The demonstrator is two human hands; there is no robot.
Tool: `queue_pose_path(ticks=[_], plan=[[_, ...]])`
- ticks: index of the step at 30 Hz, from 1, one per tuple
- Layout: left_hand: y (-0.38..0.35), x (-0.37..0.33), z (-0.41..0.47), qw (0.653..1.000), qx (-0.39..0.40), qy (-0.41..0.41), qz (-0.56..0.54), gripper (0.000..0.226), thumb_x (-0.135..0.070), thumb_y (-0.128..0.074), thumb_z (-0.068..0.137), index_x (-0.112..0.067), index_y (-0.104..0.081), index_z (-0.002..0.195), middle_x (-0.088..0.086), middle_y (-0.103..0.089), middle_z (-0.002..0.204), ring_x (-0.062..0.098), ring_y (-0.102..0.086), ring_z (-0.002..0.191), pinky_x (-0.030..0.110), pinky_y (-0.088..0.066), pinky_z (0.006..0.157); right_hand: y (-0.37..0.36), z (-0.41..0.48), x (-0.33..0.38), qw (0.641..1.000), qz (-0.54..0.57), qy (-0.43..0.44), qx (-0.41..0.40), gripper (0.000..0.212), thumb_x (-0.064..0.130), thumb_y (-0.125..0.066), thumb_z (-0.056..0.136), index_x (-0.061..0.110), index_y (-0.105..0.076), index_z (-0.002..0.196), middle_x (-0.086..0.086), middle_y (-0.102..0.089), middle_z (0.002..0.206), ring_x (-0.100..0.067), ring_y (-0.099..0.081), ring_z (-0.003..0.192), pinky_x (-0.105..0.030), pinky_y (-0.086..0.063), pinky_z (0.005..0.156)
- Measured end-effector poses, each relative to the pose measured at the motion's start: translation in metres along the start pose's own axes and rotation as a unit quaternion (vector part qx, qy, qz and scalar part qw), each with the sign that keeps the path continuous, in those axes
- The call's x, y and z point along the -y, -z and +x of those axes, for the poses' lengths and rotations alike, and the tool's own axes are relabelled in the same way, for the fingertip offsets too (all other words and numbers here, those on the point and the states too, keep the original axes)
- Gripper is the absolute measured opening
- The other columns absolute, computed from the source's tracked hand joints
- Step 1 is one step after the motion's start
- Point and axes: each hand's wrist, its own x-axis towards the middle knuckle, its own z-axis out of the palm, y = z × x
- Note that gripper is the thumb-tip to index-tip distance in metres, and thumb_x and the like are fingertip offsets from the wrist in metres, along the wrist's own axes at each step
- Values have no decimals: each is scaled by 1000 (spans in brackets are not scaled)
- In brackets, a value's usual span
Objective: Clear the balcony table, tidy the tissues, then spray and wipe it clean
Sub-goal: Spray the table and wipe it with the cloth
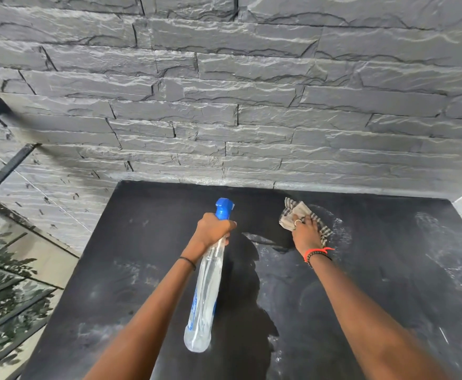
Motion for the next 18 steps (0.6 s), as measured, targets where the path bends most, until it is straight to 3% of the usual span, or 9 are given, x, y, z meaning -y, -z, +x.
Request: queue_pose_path(ticks=[8,13,18], plan=[[-31,13,-35,1000,14,18,19,13,-15,-62,68,-8,-52,63,2,-52,47,18,-50,40,28,-46,57,-6,-43,-10,1000,7,-2,25,58,6,-38,94,25,-29,147,-18,-15,155,-41,-15,140,-51,-20,115],[-48,21,-53,998,33,52,24,22,-7,-63,77,-9,-49,61,2,-47,46,14,-44,33,21,-42,41,0,-44,-7,999,13,0,40,56,8,-33,96,27,-25,148,-17,-9,157,-40,-10,142,-50,-18,115],[-58,32,-64,997,34,55,34,20,-11,-65,76,-8,-49,65,4,-49,51,14,-45,35,20,-43,41,0,-43,-7,999,18,-7,37,54,8,-30,97,27,-28,148,-15,-10,157,-41,-11,142,-53,-20,114]])
